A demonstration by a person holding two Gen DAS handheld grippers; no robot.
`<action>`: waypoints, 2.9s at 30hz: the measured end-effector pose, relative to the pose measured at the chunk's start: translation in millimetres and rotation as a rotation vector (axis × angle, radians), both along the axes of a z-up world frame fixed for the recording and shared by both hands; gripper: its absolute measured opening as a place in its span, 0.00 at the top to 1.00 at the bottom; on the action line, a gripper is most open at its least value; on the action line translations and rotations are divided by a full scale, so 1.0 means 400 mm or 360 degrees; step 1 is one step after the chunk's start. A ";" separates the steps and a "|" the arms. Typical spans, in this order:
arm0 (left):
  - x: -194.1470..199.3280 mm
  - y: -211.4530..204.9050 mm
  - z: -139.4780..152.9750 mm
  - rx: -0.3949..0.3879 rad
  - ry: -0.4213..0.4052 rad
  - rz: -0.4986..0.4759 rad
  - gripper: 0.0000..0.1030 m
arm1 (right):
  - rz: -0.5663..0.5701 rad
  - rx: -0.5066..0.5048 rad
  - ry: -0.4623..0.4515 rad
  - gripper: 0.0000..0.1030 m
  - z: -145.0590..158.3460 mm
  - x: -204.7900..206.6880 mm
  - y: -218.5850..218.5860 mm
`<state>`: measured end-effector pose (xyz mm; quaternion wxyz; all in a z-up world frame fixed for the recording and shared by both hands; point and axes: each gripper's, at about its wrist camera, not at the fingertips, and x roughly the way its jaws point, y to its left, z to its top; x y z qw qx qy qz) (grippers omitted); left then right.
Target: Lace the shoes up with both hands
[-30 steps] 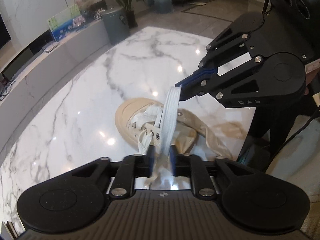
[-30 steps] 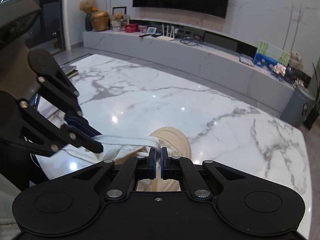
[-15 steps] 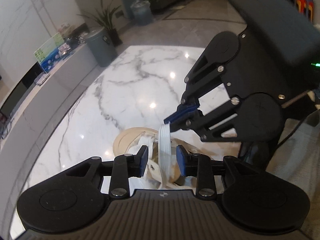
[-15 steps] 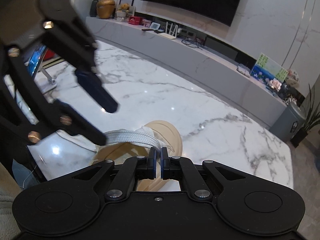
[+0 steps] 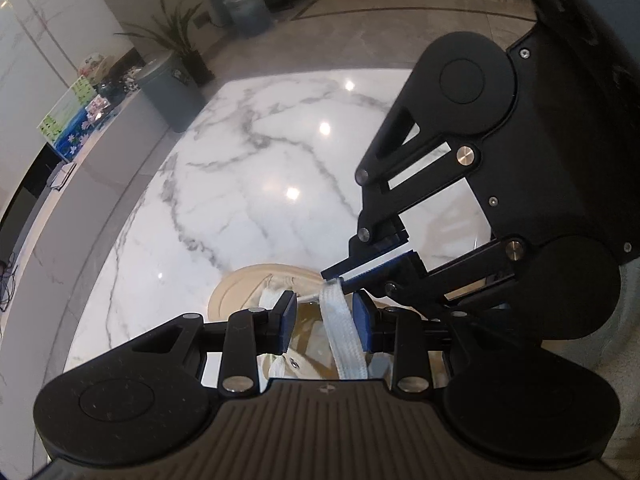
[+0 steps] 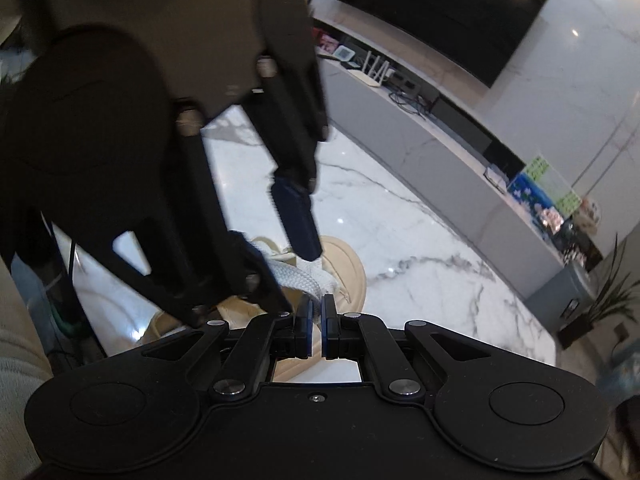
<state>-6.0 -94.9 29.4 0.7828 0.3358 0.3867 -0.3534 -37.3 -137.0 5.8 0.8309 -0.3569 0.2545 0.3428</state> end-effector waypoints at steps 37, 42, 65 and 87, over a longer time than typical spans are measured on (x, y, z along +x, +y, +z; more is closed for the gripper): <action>0.016 0.058 0.005 -0.0169 0.0130 0.0456 0.96 | -0.0240 0.0355 0.0396 0.95 0.006 0.101 -0.041; 0.004 0.050 -0.003 -0.0150 0.0158 0.0432 0.96 | -0.0285 0.0387 0.0445 0.95 0.006 0.109 -0.045; 0.000 0.037 -0.046 0.0049 0.0200 0.0354 0.95 | -0.0432 0.0486 0.0558 0.97 -0.016 0.120 -0.090; 0.029 0.026 -0.063 0.0099 0.0209 0.0334 0.95 | -0.0425 0.0482 0.0555 0.97 -0.028 0.123 -0.079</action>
